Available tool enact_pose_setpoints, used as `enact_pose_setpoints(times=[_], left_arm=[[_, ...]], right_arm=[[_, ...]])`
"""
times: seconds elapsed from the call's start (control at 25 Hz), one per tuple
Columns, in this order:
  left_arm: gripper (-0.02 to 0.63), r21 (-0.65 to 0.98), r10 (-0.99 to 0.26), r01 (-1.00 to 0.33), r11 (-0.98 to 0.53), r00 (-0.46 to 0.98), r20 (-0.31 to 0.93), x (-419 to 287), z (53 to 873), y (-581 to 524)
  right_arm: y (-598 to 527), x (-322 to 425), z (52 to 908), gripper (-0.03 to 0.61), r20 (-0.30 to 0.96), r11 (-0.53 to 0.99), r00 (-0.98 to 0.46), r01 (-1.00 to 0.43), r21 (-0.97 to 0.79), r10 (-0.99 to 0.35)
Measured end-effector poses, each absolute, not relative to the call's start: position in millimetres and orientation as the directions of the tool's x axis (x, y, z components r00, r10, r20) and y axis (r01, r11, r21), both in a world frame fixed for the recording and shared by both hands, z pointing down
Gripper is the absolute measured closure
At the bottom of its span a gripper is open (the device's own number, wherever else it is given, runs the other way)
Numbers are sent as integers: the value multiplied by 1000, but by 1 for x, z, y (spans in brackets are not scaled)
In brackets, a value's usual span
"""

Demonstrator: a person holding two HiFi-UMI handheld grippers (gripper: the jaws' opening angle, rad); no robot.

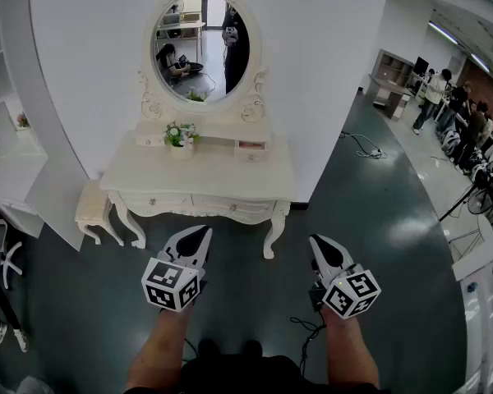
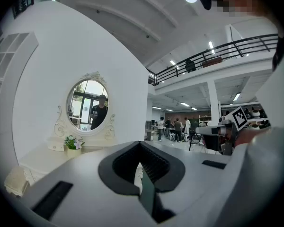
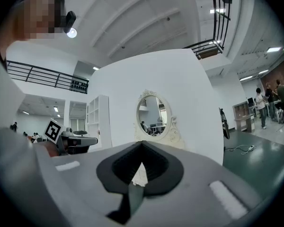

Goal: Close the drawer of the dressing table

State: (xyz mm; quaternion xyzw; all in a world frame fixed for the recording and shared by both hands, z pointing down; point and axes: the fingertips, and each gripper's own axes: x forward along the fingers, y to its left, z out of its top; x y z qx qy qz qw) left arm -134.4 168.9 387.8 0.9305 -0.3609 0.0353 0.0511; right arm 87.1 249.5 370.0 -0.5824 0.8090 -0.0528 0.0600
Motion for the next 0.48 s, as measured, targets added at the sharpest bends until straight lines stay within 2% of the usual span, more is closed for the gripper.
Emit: enact_pose_setpoints(times=[0.48], left_arm=[[609, 29, -669, -680, -732, 727, 155, -125, 392, 178]], right_arm=[[273, 102, 375, 571, -44, 328, -325, -930, -165, -945]])
